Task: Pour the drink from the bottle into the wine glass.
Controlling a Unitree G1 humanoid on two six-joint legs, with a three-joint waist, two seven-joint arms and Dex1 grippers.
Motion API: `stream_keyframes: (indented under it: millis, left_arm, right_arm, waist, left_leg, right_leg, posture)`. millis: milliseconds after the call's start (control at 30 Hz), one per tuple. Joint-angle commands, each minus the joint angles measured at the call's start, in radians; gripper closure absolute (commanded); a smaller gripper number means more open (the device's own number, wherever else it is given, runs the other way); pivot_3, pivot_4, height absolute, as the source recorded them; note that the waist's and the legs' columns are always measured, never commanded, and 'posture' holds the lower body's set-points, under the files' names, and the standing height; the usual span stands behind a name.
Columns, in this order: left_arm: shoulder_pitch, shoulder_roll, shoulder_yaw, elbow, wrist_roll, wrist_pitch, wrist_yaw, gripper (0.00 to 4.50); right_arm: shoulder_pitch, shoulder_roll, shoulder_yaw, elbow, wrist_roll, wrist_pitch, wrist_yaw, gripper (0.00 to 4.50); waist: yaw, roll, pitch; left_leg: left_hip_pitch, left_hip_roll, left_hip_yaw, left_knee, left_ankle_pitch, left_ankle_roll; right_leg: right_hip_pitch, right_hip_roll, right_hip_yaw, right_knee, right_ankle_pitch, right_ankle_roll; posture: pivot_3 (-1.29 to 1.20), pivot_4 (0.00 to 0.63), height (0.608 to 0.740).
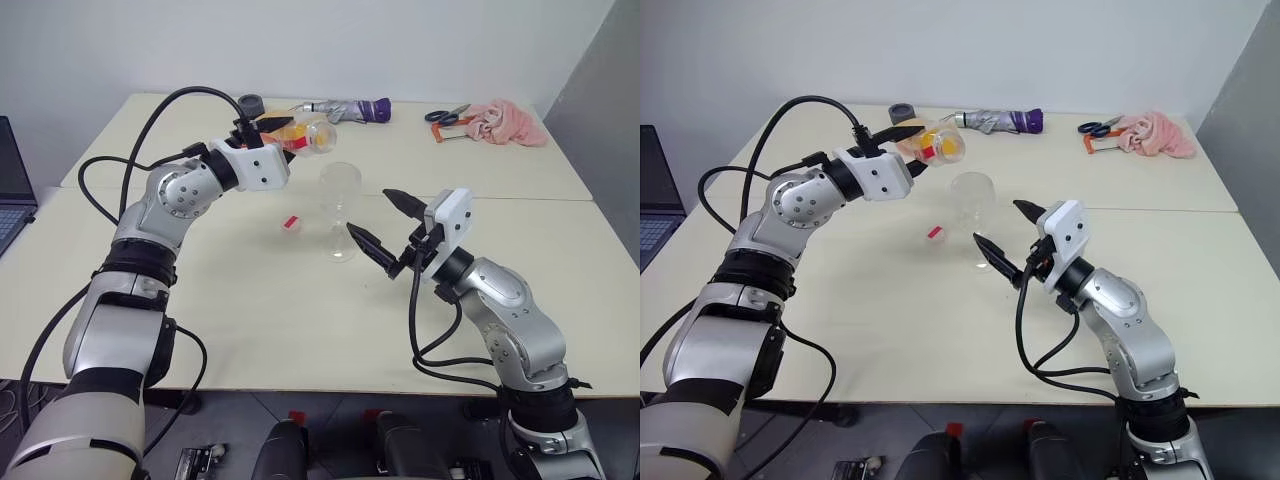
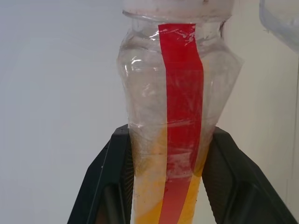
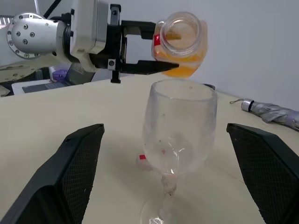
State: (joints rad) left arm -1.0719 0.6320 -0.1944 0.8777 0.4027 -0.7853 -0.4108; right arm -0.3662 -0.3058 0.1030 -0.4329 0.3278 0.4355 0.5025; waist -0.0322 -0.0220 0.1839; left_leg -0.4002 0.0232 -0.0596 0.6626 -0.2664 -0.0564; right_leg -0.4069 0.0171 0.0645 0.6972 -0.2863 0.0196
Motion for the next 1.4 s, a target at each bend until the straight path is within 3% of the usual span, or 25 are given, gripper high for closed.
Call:
stream_keyframes:
  millis: [33,600,1400]
  left_arm:
    - [-0.058,0.013,-0.012,0.017,0.03,-0.056,0.057,2.84]
    - [-0.151,0.042,-0.089,0.084,0.185,-0.158,0.229,2.84]
    - [-0.202,0.072,-0.162,0.11,0.333,-0.128,0.397,2.84]
  right_arm:
    - [0.007,-0.034,-0.022,-0.075,0.001,0.026,-0.005,0.0]
    - [0.177,-0.161,-0.191,-0.256,0.161,0.11,0.01,0.0]
    - [0.192,-0.19,-0.161,-0.289,0.184,0.124,-0.005,0.0]
  waist:
    - [0.0,0.0,0.0]
    - [-0.001,0.0,0.0]
    - [0.0,0.0,0.0]
  left_leg:
    - [0.0,0.0,0.0,0.0,0.0,0.0]
    - [0.0,0.0,0.0,0.0,0.0,0.0]
    - [0.0,0.0,0.001,0.0,0.0,0.0]
  right_leg:
    - [0.0,0.0,0.0,0.0,0.0,0.0]
    - [0.0,0.0,0.0,0.0,0.0,0.0]
    - [0.0,0.0,0.0,0.001,0.0,0.0]
  posture:
    - [0.0,0.15,0.74]
    - [0.0,0.15,0.74]
    - [0.0,0.15,0.74]
